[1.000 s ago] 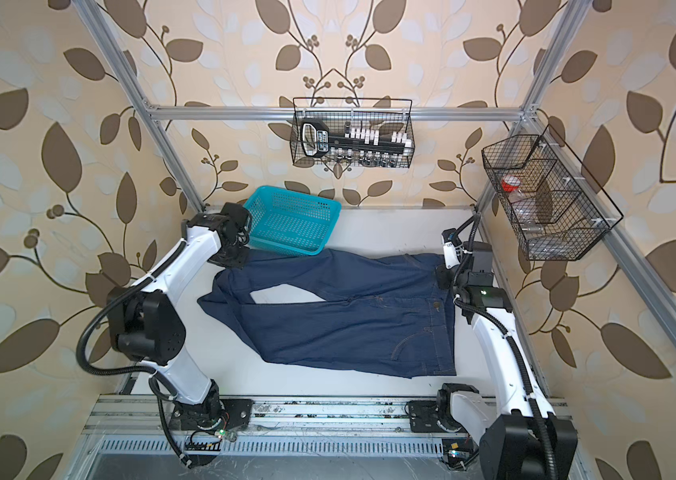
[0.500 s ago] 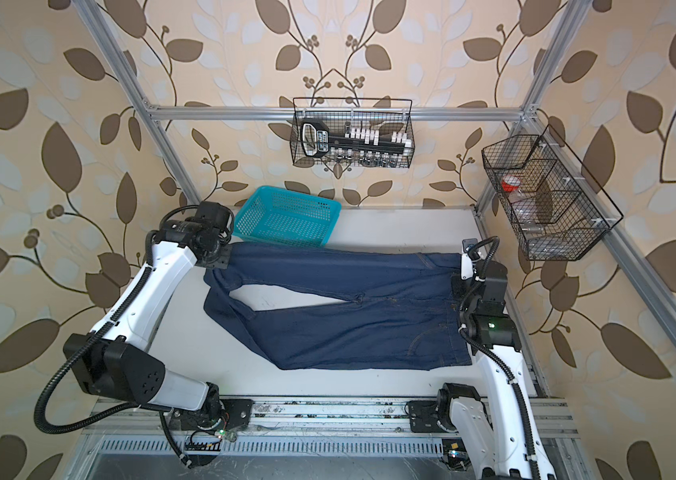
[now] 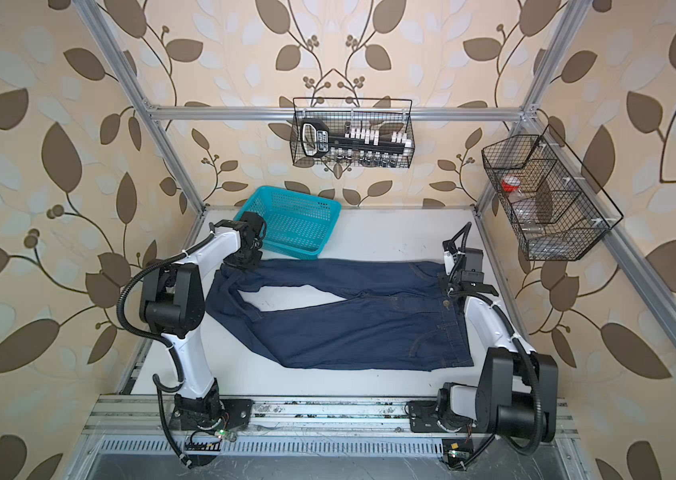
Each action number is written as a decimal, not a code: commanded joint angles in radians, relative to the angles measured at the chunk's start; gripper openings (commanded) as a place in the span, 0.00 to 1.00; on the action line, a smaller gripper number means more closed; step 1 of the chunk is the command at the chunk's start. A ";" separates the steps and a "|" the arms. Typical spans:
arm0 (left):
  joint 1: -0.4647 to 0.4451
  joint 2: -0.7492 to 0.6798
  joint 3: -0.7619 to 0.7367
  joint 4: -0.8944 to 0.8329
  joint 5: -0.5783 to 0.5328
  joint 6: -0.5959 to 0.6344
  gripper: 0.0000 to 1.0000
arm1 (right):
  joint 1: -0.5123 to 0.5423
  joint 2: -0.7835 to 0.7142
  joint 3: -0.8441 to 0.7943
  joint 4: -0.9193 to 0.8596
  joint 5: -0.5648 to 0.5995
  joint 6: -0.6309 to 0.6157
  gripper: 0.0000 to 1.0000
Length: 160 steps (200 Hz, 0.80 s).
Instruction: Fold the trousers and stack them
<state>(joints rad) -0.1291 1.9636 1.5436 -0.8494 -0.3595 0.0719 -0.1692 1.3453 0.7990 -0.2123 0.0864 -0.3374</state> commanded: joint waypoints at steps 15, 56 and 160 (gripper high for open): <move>0.012 0.017 0.056 -0.009 -0.047 -0.018 0.06 | -0.005 0.068 0.064 -0.040 -0.041 -0.039 0.09; 0.012 0.049 0.089 -0.019 -0.070 -0.039 0.09 | -0.005 0.152 0.124 -0.041 -0.047 -0.022 0.10; 0.023 0.031 0.201 -0.194 -0.017 -0.083 0.55 | -0.016 0.272 0.346 -0.126 0.030 0.042 0.53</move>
<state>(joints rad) -0.1261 2.0388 1.6917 -0.9363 -0.4194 0.0242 -0.1818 1.6630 1.0855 -0.2775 0.1009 -0.3103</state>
